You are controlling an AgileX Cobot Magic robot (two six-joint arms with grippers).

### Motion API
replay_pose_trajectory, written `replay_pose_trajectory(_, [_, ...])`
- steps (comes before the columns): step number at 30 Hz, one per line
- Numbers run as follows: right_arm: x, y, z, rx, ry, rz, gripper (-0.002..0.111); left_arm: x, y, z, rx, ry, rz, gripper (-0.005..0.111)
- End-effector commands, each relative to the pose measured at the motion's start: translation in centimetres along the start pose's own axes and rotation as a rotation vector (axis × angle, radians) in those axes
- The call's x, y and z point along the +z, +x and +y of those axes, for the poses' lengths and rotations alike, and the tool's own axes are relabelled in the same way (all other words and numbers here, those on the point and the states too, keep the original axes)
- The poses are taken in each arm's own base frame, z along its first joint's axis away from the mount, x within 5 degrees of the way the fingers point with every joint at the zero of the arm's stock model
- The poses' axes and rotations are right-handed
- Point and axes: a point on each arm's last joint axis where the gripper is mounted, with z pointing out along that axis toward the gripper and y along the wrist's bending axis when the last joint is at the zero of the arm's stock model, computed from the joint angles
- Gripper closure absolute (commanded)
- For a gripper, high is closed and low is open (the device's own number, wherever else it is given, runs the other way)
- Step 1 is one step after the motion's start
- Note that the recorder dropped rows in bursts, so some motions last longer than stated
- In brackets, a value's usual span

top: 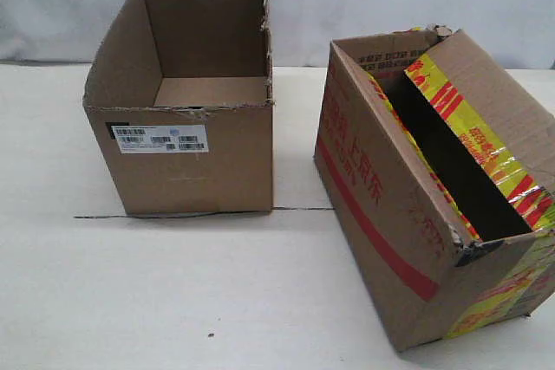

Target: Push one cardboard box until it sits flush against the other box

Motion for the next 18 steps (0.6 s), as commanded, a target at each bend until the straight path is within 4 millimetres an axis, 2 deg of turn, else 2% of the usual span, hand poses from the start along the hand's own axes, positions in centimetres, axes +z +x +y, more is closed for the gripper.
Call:
replay_pose_trajectory(1, [0.0,-0.1,0.2,0.203,-0.028,-0.024,0.109,0.0,-0.1,0.0,-0.006,0.008,-0.022,0.107])
replay_pose_trajectory(5, [0.0,0.4,0.3,0.117,-0.033,0.034,0.109,0.0,-0.1,0.0,-0.006,0.007,-0.024,0.107])
replay_pose_trajectory(10, [0.2,0.8,0.6,0.124,-0.070,0.093,0.109,0.0,-0.1,0.0,-0.006,0.008,-0.020,0.107])
replay_pose_trajectory(18, [2.3,2.3,1.8,0.086,-0.189,0.355,0.109,0.0,-0.1,0.0,-0.006,0.008,-0.020,0.107])
